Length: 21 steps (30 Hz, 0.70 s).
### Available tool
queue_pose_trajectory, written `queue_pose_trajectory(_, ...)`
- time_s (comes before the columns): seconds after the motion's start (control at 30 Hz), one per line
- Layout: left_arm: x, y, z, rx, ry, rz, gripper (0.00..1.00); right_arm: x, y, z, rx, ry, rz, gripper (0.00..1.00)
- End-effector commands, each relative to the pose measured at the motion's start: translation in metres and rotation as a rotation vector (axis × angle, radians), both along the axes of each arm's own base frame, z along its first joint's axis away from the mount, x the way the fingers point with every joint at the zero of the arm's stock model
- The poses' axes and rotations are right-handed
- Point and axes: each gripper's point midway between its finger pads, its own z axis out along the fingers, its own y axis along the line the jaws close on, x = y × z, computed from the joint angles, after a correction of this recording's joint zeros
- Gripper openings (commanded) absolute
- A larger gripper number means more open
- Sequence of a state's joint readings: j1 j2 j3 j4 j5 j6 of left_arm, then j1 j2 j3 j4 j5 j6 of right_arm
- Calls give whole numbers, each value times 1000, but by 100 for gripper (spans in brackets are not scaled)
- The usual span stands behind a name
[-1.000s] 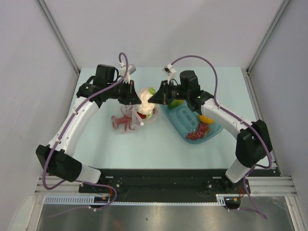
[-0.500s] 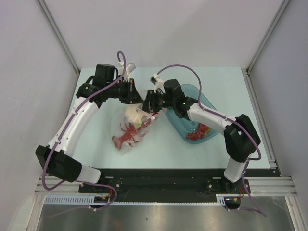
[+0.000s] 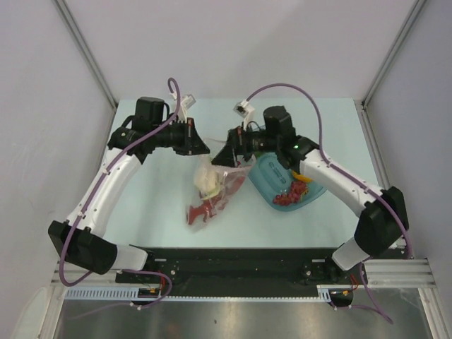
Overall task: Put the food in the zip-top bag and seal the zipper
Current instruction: Place the fake vegetable in the zipper food storage bag, then pick up the fake fruit from the bin.
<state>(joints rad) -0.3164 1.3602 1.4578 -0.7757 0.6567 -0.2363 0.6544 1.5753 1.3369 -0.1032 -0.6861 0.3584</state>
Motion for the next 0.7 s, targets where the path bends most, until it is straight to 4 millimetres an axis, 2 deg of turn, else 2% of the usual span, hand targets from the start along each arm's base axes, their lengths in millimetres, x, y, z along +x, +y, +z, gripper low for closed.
queue_pose_trajectory(0.0, 3, 3, 14, -19, -79, 17, 0, 9, -46, 46, 49, -88, -44, 100)
queue_pose_trajectory(0.1, 5, 4, 10, -14, -74, 20, 0, 28, -71, 52, 51, -99, -109, 100)
queue_pose_trajectory(0.2, 7, 4, 10, -8, -75, 29, 0, 51, -98, 36, -29, -130, -199, 100)
queue_pose_trajectory(0.23, 9, 5, 11, -4, -80, 31, 0, 61, -108, 16, -101, -115, -252, 100)
queue_pose_trajectory(0.3, 10, 5, 10, 1, -82, 35, 0, 83, -129, -10, -229, -180, -309, 100)
queue_pose_trajectory(0.33, 11, 6, 10, 9, -86, 38, 0, 95, -140, -34, -301, -151, -346, 100)
queue_pose_trajectory(0.47, 15, 9, 8, 28, -90, 52, 0, 126, -164, -82, -444, -108, -454, 100)
queue_pose_trajectory(0.53, 17, 10, 6, 39, -92, 61, 0, 140, -169, -92, -443, -45, -562, 100)
queue_pose_trajectory(0.57, 17, 10, 6, 39, -94, 62, 0, 146, -170, -104, -450, -1, -605, 100)
queue_pose_trajectory(0.6, 18, 11, 6, 42, -95, 64, 0, 153, -170, -106, -418, 66, -700, 100)
queue_pose_trajectory(0.63, 19, 11, 5, 44, -93, 66, 0, 163, -180, -116, -451, 94, -814, 100)
queue_pose_trajectory(0.67, 19, 11, 4, 48, -91, 70, 0, 167, -182, -120, -441, 127, -848, 100)
